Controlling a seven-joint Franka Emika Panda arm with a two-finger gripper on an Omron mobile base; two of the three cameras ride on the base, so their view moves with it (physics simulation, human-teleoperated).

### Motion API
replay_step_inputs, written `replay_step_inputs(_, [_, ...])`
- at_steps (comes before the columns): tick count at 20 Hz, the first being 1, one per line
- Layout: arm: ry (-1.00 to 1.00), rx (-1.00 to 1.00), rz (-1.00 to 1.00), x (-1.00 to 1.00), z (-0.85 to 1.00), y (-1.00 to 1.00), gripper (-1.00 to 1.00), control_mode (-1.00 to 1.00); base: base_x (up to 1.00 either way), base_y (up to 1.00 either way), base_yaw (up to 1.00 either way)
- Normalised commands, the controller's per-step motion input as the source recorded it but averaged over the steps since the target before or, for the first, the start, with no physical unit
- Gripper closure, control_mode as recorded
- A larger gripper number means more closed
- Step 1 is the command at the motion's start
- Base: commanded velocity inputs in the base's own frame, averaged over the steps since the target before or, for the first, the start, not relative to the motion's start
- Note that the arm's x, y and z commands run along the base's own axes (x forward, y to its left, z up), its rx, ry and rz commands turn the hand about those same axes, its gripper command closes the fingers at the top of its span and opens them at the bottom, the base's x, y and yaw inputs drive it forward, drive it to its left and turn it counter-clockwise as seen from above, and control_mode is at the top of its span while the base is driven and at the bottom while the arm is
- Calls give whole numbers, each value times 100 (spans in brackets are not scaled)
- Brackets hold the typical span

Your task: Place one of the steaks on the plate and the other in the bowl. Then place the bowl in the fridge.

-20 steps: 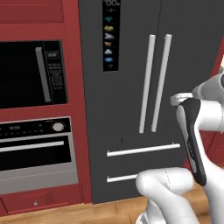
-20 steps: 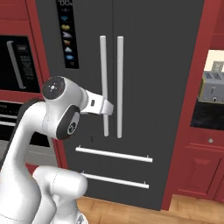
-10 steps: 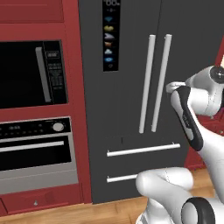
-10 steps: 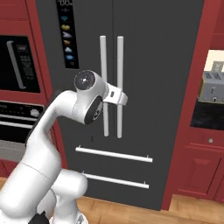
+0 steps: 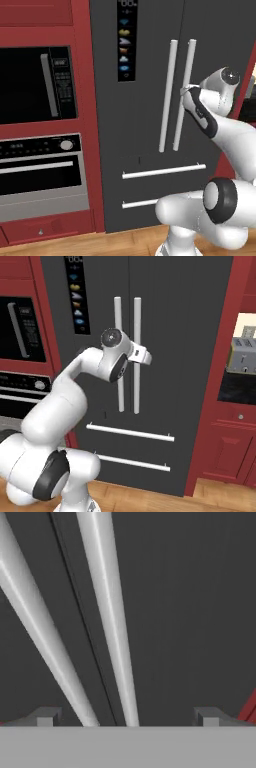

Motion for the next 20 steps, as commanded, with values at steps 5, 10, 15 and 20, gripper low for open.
replay_step_inputs(5, [0, 0, 1, 87, -12, -5, -100, -100, 0, 0, 0])
replay_step_inputs(10, [0, 3, 1, 89, -14, -28, -100, -100, 0, 0, 0])
replay_step_inputs(15, [0, 2, 3, 98, -17, -14, -100, -100, 0, 0, 0])
replay_step_inputs(20, [0, 1, 6, 97, -25, -10, -100, -100, 0, 0, 0])
